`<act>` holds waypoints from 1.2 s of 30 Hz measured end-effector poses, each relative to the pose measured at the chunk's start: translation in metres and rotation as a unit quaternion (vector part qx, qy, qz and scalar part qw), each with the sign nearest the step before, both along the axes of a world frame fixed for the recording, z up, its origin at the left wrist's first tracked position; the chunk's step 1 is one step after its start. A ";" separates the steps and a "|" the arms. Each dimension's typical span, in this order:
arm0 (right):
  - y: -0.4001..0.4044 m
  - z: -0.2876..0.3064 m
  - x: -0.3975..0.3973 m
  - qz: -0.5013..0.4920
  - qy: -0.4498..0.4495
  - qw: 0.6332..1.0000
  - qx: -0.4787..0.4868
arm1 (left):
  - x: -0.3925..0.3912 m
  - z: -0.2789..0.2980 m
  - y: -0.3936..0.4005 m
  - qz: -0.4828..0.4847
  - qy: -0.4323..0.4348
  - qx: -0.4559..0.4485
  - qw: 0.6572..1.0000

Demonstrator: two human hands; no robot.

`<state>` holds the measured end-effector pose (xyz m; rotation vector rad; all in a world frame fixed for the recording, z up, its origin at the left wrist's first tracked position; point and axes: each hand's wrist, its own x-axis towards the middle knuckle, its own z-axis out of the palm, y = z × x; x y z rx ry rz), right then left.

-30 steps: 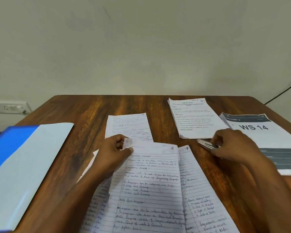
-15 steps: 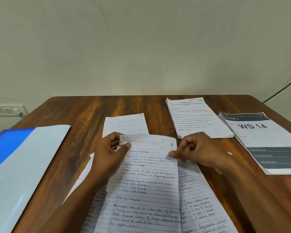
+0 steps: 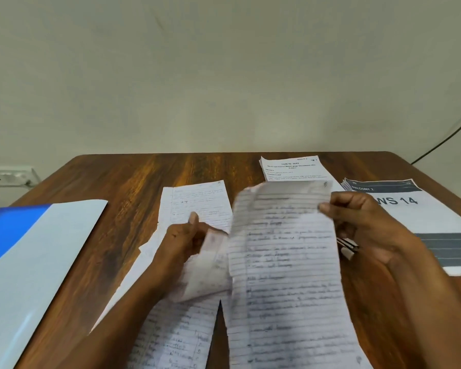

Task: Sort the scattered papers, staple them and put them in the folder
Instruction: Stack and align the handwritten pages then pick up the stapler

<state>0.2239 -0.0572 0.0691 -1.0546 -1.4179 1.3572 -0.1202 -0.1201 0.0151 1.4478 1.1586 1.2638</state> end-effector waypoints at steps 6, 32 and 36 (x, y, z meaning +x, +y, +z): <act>0.014 -0.009 0.020 -0.011 0.084 0.995 -0.049 | 0.011 -0.004 -0.008 -0.150 0.148 0.055 0.976; -0.005 -0.031 -0.065 -0.042 -0.081 0.996 0.007 | 0.010 0.002 -0.001 0.095 -0.061 -0.048 0.992; 0.002 -0.026 -0.049 -0.130 -0.178 0.974 0.051 | -0.017 0.010 0.004 0.174 -0.032 -0.041 0.983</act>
